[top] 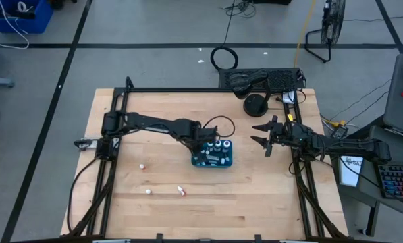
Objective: Pick & Place food coloring
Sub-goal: Put the small purple food coloring bottle into the blue container
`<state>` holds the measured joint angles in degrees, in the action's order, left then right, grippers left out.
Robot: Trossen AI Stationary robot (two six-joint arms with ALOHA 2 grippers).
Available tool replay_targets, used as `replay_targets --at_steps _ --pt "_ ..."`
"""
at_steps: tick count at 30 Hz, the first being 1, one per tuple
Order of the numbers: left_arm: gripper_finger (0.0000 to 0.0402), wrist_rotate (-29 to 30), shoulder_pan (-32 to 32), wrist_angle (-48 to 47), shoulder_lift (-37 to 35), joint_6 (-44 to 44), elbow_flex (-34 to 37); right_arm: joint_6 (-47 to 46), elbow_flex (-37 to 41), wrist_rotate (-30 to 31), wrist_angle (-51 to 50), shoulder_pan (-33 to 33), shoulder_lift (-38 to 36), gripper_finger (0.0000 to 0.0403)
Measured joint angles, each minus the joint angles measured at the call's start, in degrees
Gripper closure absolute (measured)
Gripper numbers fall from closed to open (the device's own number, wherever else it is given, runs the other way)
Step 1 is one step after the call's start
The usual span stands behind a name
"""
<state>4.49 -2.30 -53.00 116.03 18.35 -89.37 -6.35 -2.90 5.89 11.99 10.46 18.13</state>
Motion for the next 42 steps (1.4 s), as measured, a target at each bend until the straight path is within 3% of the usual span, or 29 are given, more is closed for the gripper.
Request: replay_targets --at_steps 28,30,36,42 --pt "0.0338 -2.81 -0.29 4.03 4.41 1.66 0.53 -0.02 0.02 0.0 -0.09 0.01 0.02 0.0179" --pt "0.0322 -2.85 -0.29 3.77 4.16 1.68 0.56 0.0 0.02 0.0 -0.13 0.0 -0.02 0.0179" --pt "0.0222 -3.03 -0.18 2.66 4.13 1.66 0.13 -0.01 0.0 -0.01 -0.15 0.0 0.0 0.0179" --pt "0.0174 -3.45 -0.16 -0.51 4.37 1.26 -2.39 -0.02 0.0 0.0 -0.13 0.02 0.0 0.0179"
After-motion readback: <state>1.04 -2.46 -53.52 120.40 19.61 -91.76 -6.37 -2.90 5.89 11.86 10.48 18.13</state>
